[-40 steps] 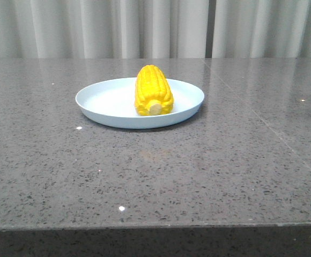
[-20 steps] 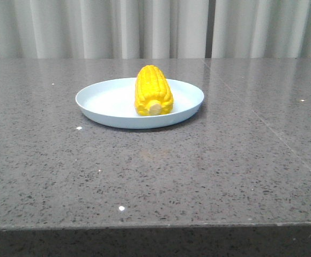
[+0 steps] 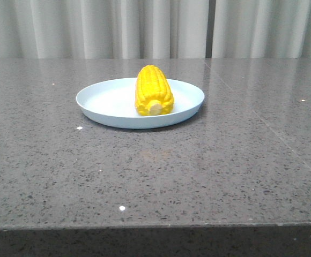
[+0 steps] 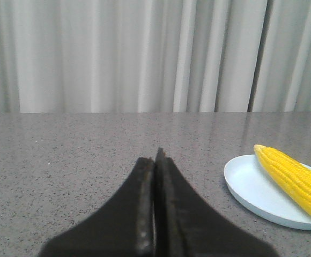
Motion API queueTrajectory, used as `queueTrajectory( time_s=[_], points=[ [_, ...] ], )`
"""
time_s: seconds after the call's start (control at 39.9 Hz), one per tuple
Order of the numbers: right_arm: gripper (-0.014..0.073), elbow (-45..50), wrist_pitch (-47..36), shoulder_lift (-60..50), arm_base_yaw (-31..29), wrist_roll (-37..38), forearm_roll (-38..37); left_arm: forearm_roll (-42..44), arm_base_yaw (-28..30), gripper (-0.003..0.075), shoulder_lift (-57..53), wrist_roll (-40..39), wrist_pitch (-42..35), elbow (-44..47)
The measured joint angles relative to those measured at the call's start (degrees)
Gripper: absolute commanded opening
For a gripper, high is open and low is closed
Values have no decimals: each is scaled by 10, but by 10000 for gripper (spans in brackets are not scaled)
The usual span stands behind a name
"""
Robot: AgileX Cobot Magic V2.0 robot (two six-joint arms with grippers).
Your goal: Place corn on plate with both arms
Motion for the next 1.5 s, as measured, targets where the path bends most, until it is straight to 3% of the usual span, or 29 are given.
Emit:
queueTrajectory(
  time_s=[0.8,0.98,1.13,1.38,1.5],
  points=[
    [-62,1,0,0,0,0,0,3,0,-20,0,0,0,2],
    [-62,1,-1,0,0,0,0,-18,20,-20,0,46,-1,18],
    [-62,1,-1,0,0,0,0,-57,54,-20,0,96,-29,56],
    [-62,1,-1,0,0,0,0,-59,89,-20,0,103,-126,168],
    [-62,1,-1,0,0,0,0,-61,88,-20,0,103,-138,204]
  ],
)
